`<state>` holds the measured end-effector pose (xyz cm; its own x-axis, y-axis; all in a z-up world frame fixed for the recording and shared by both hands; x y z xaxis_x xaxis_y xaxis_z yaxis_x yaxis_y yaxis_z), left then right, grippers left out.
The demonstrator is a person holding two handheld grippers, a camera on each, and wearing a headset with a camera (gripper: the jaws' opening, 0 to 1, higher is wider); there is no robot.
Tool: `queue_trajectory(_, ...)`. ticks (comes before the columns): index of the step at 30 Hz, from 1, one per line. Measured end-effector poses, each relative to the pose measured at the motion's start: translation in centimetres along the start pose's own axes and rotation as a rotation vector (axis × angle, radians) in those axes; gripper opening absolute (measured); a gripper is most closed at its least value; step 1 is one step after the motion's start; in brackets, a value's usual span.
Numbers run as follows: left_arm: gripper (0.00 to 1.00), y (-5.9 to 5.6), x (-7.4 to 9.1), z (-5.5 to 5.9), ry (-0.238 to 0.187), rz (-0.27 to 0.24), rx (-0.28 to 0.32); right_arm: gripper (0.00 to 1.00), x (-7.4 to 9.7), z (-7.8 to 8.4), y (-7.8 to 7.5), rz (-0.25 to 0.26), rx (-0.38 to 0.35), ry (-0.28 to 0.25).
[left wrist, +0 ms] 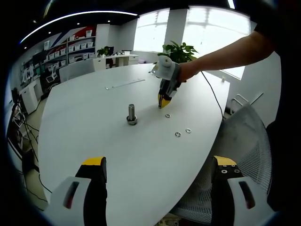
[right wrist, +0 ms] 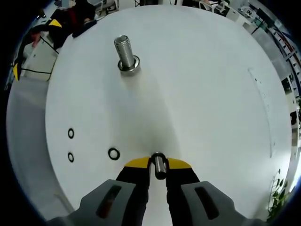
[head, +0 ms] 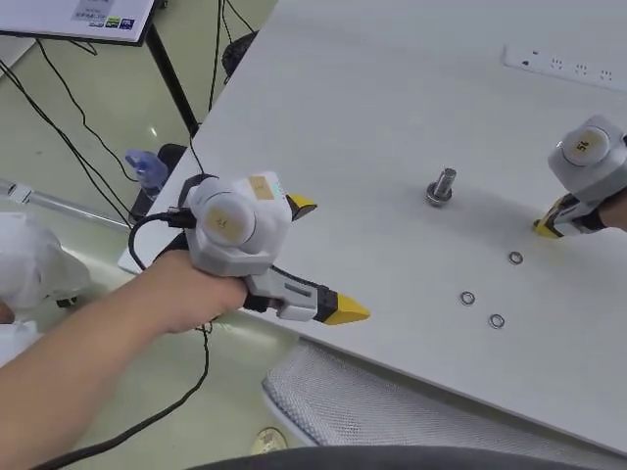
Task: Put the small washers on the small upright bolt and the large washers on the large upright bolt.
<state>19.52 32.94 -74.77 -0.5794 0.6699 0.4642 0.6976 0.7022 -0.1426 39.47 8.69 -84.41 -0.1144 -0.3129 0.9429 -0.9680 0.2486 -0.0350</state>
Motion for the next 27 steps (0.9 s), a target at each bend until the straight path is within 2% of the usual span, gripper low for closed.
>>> queue_trajectory(1, 0.92, 0.0, 0.0, 0.0, -0.002, 0.000, 0.002, 0.13, -0.4, -0.1, -0.6, -0.002, -0.002, -0.002)
queue_trajectory(7, 0.92, 0.0, 0.2, 0.0, -0.002, -0.005, 0.006, 0.20, 0.1, -0.2, 0.2, -0.011, -0.007, -0.017)
queue_trajectory(11, 0.92, 0.1, 0.4, 0.1, -0.004, -0.008, 0.005, 0.20, 0.1, -0.2, 0.0, -0.008, 0.003, -0.018)
queue_trajectory(18, 0.92, 0.1, 0.6, 0.0, -0.009, -0.008, 0.003, 0.21, 1.4, -1.0, 0.2, -0.009, 0.034, -0.029)
queue_trajectory(27, 0.92, -0.3, 0.5, -0.6, -0.013, -0.007, -0.006, 0.22, 3.4, -2.9, 0.9, -0.003, 0.073, -0.067)
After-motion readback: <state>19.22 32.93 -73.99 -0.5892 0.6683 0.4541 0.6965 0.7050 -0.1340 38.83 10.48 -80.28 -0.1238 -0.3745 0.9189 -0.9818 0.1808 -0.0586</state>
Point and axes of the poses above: the centre of the closed fingertips' face, and the gripper's own axes: x roughly backward along the fingers, y roughly to its left, z roughly out of its underside, the point moved 3 cm from there along x, roughly backward along the fingers, and after that the axes turned 8 degrees about -y, right-handed, at the moved point
